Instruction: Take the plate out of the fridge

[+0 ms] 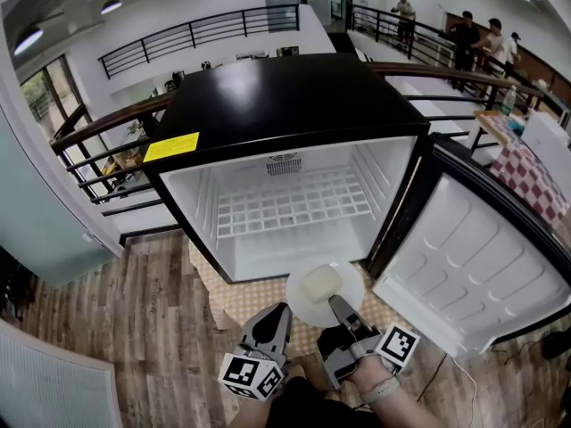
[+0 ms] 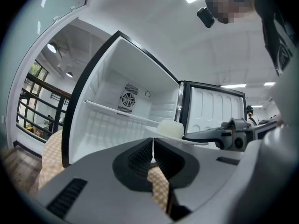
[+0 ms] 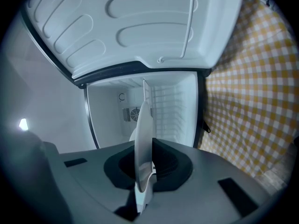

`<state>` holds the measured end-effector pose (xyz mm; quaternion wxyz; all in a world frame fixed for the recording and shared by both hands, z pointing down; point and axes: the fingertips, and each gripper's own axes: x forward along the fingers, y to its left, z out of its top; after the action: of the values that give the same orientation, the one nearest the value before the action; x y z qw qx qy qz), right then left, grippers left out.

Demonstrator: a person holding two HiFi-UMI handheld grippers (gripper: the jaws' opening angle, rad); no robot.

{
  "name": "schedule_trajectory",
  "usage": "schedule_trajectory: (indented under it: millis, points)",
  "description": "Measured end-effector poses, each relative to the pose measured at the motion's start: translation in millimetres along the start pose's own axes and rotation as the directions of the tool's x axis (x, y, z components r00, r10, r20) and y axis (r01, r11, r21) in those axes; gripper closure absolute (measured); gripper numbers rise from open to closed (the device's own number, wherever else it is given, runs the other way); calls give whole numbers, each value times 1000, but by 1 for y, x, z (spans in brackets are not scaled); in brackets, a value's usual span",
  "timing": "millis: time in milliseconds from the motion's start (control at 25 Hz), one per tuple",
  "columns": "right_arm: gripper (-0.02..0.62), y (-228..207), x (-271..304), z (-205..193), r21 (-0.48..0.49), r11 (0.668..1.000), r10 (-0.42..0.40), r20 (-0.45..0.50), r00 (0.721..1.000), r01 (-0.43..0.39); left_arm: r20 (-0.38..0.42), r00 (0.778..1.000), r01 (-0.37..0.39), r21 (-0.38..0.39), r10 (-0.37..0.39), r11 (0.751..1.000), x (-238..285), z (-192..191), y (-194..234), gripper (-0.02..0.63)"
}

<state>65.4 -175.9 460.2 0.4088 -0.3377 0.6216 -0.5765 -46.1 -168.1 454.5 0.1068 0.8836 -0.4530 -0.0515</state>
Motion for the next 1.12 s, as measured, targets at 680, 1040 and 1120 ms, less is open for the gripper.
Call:
schedule_trajectory:
  millis: [680, 1040, 1120]
  points:
    - [552, -15, -12, -10, 12, 1000, -6, -31, 1000, 6, -7, 999, -42, 5, 42, 999, -14, -8, 4, 591]
    - [552, -24, -16, -17, 33, 999, -1, -50, 999, 2, -7, 999, -52, 2, 52, 999, -18, -11, 4, 591]
    - [552, -25, -17, -17, 30, 1000, 0, -54, 999, 1, -7, 998, -55, 2, 55, 998, -19, -11, 3, 591]
